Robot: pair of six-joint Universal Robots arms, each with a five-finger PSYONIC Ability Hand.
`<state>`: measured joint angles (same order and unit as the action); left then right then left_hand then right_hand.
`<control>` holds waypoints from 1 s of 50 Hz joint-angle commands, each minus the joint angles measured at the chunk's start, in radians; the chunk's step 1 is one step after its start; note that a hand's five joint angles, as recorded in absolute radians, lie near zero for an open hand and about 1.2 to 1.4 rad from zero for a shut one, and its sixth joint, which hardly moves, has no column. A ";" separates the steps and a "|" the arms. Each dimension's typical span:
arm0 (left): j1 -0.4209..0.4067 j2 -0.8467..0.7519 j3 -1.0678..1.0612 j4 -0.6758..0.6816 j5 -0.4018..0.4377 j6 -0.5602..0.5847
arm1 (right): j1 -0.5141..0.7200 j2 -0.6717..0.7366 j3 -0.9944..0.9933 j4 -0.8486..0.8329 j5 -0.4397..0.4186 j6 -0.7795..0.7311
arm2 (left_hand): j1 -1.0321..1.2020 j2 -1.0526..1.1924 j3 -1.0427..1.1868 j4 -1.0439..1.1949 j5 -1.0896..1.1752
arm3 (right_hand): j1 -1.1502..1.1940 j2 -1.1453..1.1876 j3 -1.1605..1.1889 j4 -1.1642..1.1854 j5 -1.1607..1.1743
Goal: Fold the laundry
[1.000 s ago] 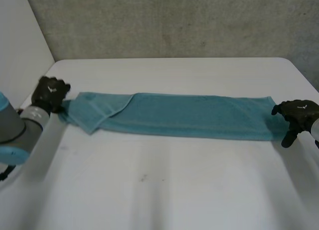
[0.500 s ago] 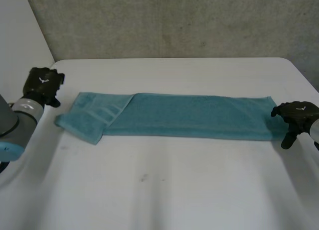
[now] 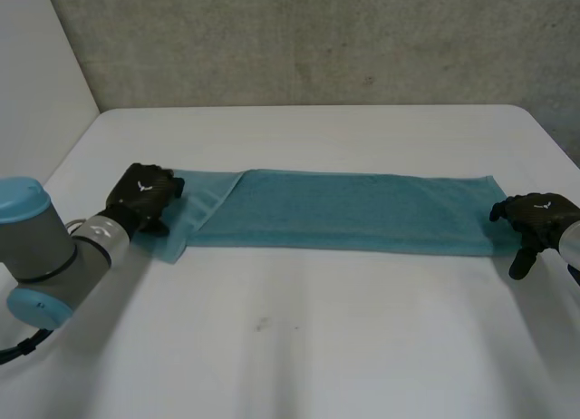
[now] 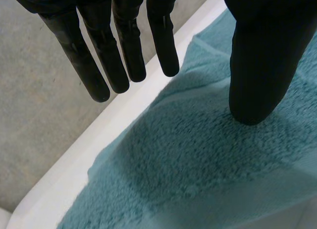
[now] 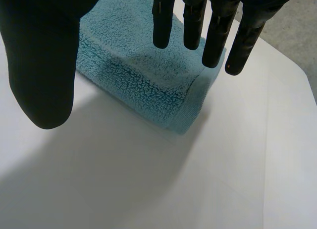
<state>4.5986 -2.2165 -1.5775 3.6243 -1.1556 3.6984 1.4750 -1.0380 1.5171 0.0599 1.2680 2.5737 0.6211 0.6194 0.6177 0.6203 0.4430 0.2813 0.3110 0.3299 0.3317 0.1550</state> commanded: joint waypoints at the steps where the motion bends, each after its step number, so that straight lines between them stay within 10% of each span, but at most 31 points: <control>1: 0.002 -0.015 0.036 -0.044 -0.035 0.000 | -0.001 0.001 -0.003 0.000 -0.001 0.000 | 0.197 0.199 0.201 0.198 0.201 | 0.094 0.065 0.046 0.044 0.046; 12: 0.000 -0.029 0.039 -0.047 -0.033 0.000 | 0.001 0.004 0.000 0.000 0.001 -0.017 | 0.353 0.354 0.356 0.354 0.356 | 0.094 0.065 0.046 0.044 0.046; 16: 0.002 -0.025 0.063 -0.038 -0.042 -0.003 | 0.001 0.006 -0.001 0.000 0.001 -0.018 | 0.775 0.777 0.779 0.776 0.779 | 0.094 0.065 0.046 0.044 0.046; 32: 0.005 -0.155 0.384 -0.070 -0.112 -0.114 | 0.010 0.009 -0.002 0.000 0.007 -0.018 | 0.775 0.777 0.779 0.776 0.779 | 0.094 0.065 0.046 0.044 0.046; 39: -0.010 -0.024 0.199 -0.205 -0.072 -0.114 | 0.007 0.009 -0.008 0.000 0.007 -0.020 | 0.225 0.227 0.229 0.226 0.229 | 0.094 0.065 0.046 0.044 0.046; 50: -0.032 0.141 -0.053 -0.199 0.089 -0.080 | 0.010 0.009 -0.002 0.000 0.007 -0.020 | 0.232 0.234 0.236 0.233 0.236 | 0.083 0.053 0.034 0.032 0.034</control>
<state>4.5734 -2.1442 -1.5101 3.4168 -1.1297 3.5905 1.4833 -1.0292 1.5092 0.0599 1.2749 2.5547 0.7264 0.7233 0.7270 0.7200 0.5447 0.2799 0.3110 0.3277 0.3301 0.1531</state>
